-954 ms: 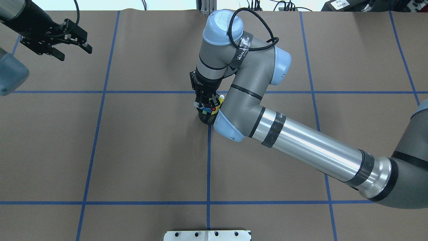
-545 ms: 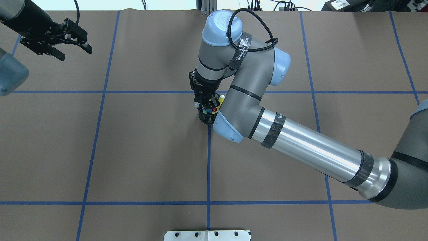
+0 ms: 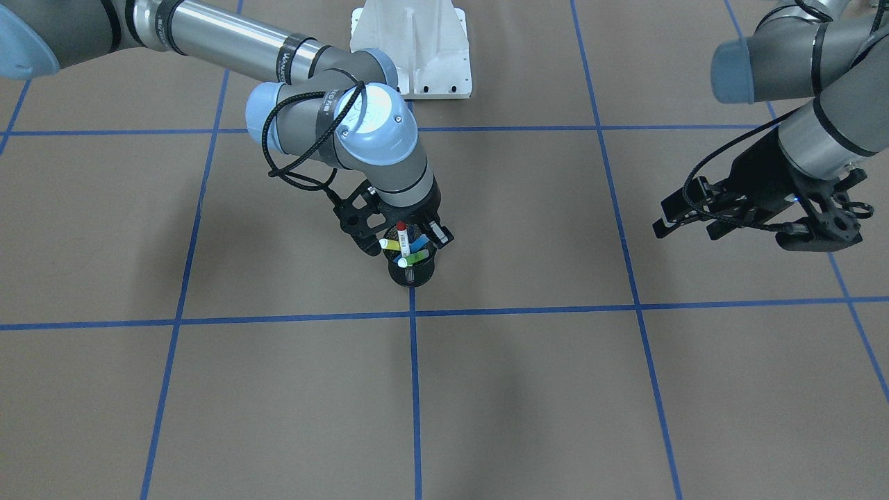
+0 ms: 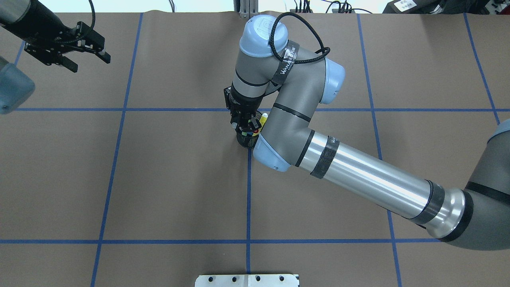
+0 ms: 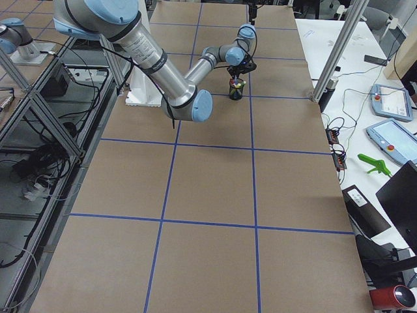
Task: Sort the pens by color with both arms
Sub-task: 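Close the right gripper on the blue marker, then lift the blue marker up out of the cup with the right gripper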
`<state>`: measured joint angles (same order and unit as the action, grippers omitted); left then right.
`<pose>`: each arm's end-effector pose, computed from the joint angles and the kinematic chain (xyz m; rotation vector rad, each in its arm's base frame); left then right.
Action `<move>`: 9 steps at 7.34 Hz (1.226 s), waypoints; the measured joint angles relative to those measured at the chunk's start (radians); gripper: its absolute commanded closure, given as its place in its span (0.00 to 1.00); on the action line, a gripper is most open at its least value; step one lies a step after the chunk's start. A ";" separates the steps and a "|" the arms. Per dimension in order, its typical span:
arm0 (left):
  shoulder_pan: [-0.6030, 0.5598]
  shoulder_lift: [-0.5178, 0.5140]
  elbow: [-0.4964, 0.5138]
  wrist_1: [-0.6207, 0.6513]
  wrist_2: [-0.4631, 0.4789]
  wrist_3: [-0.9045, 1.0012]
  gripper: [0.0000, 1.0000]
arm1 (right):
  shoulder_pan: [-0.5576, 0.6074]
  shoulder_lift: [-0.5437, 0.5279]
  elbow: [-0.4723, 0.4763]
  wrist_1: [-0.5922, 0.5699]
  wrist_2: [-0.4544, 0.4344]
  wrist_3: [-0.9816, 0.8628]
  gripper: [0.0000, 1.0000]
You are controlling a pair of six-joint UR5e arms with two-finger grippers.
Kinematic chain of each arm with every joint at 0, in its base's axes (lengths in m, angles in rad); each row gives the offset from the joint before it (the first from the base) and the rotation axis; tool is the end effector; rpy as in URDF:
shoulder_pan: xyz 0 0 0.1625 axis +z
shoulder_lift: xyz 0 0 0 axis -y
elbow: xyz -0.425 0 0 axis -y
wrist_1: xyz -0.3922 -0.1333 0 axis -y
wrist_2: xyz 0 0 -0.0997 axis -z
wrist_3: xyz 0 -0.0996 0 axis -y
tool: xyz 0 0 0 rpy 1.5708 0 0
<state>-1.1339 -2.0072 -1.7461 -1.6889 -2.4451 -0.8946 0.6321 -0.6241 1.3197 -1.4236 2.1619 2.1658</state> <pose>0.2098 -0.5837 0.3036 0.0210 1.0725 -0.0942 -0.5785 -0.5201 0.1401 -0.5581 -0.8553 0.8749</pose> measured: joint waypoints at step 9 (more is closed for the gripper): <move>0.012 -0.032 -0.002 0.003 -0.001 -0.063 0.00 | 0.096 -0.002 0.083 -0.007 0.098 -0.024 0.86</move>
<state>-1.1220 -2.0396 -1.7485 -1.6854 -2.4465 -0.9577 0.7279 -0.6264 1.4025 -1.4310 2.2602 2.1415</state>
